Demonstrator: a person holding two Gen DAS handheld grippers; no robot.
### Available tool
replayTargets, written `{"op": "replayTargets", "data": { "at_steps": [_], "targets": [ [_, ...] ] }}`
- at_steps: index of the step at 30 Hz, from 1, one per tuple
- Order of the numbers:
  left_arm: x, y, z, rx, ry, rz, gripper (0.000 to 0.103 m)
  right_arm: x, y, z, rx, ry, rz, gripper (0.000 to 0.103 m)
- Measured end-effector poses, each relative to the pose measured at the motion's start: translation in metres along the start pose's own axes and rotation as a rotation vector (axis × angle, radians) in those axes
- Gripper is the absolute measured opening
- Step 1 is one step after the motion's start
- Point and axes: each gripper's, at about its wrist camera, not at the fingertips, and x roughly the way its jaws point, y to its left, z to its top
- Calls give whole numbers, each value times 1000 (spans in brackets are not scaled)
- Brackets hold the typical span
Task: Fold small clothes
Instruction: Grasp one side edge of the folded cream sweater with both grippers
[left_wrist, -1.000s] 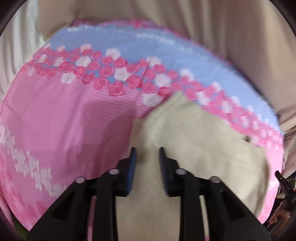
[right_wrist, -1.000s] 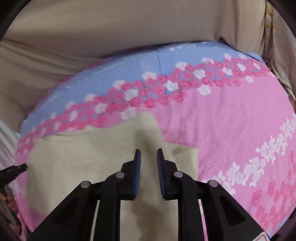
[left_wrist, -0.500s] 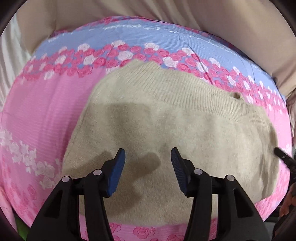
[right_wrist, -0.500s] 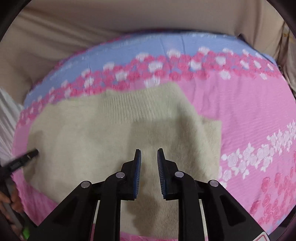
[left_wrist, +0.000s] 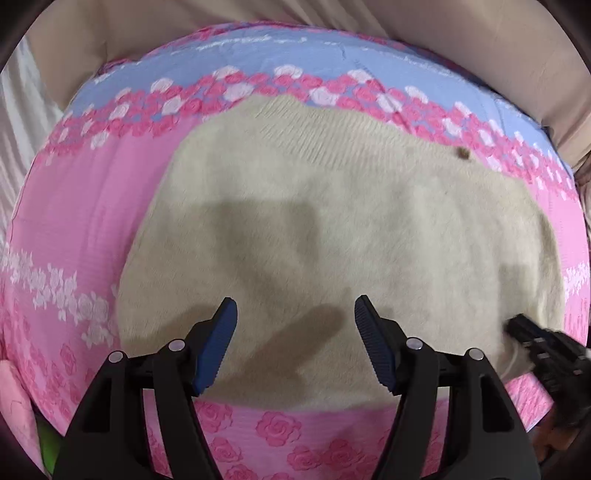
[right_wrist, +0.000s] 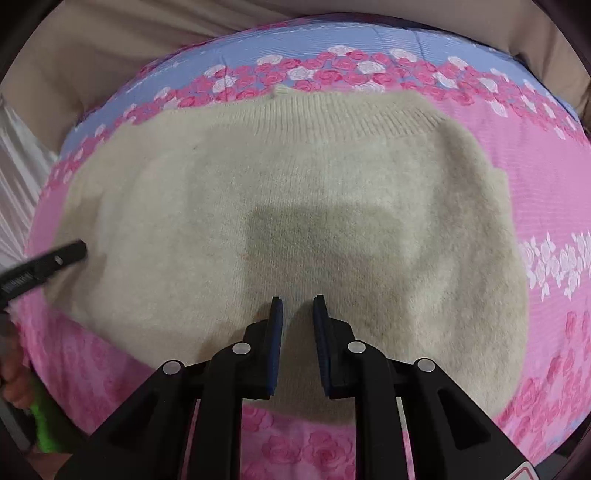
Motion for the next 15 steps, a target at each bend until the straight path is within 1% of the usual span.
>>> {"op": "replayTargets", "data": {
  "at_steps": [1, 3, 5, 7, 8, 9, 10, 12, 13, 14, 15],
  "targets": [
    [1, 3, -2, -7, 5, 3, 64, -8, -8, 0, 19, -23, -7, 18],
    [2, 12, -8, -32, 17, 13, 64, -22, -30, -4, 70, -62, -42, 24],
    [-5, 27, -13, -73, -4, 3, 64, -38, -60, -13, 143, -95, -58, 27],
    [-15, 58, -21, -150, -30, -65, 73, -48, -85, -28, 182, -121, -74, 37],
    [-18, 75, -25, -183, -35, -102, 75, -51, -96, -35, 190, -125, -84, 46],
    [-20, 96, -32, -208, -35, -158, 76, -54, -108, -45, 190, -119, -81, 50],
    [-19, 113, -37, -208, -24, -204, 78, -53, -116, -52, 183, -103, -72, 50],
    [-10, 136, -45, -167, 24, -260, 78, -47, -124, -63, 143, -70, -46, 50],
    [-6, 145, -48, -142, 33, -270, 78, -44, -123, -66, 125, -63, -38, 50],
    [0, 153, -49, -119, 37, -250, 78, -38, -123, -67, 111, -53, -31, 51],
    [4, 156, -48, -104, 42, -240, 78, -34, -122, -67, 114, -45, -23, 56]
  ]
}}
